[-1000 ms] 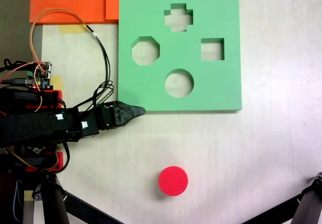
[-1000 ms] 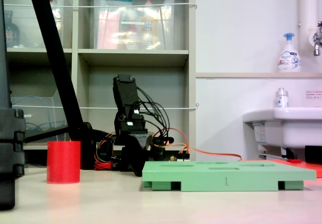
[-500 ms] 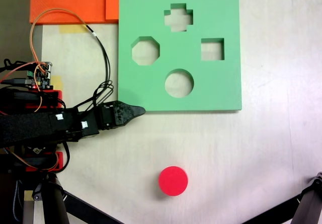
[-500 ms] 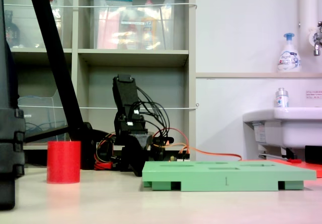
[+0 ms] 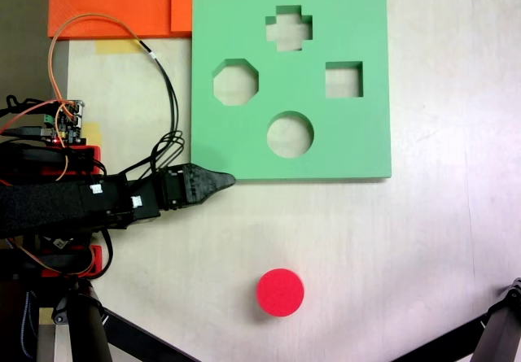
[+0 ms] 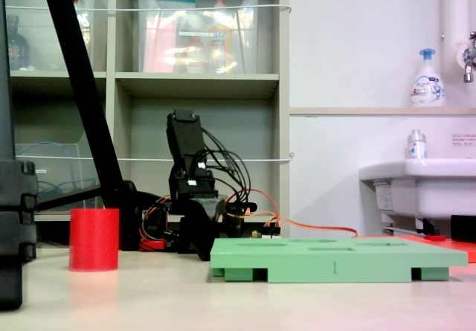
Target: Put the cylinder block into the corresponding hole
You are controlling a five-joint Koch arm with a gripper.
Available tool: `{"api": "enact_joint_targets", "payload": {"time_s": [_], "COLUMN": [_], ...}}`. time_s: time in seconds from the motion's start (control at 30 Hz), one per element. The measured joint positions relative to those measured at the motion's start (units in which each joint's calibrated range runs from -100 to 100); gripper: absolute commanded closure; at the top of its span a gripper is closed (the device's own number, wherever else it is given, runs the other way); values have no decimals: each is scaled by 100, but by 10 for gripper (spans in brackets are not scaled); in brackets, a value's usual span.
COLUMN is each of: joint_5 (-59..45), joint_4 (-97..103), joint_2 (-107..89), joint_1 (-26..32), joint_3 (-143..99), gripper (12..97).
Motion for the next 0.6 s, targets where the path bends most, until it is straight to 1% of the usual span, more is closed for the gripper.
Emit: {"api": "enact_joint_targets", "payload": {"time_s": [0.07,0.23,0.4,0.5,0.6], "joint_5": [63,181,132,200,1143], "joint_4": [-69,-49,382,1459,2154], "joint_2": [-14,-14,0,0,-14], "joint_1": [-234,-1099,-1626,-1656,-1529], "joint_3": [-10,-20,-20,-20,-20], "gripper": [593,588,593,592,563]}}
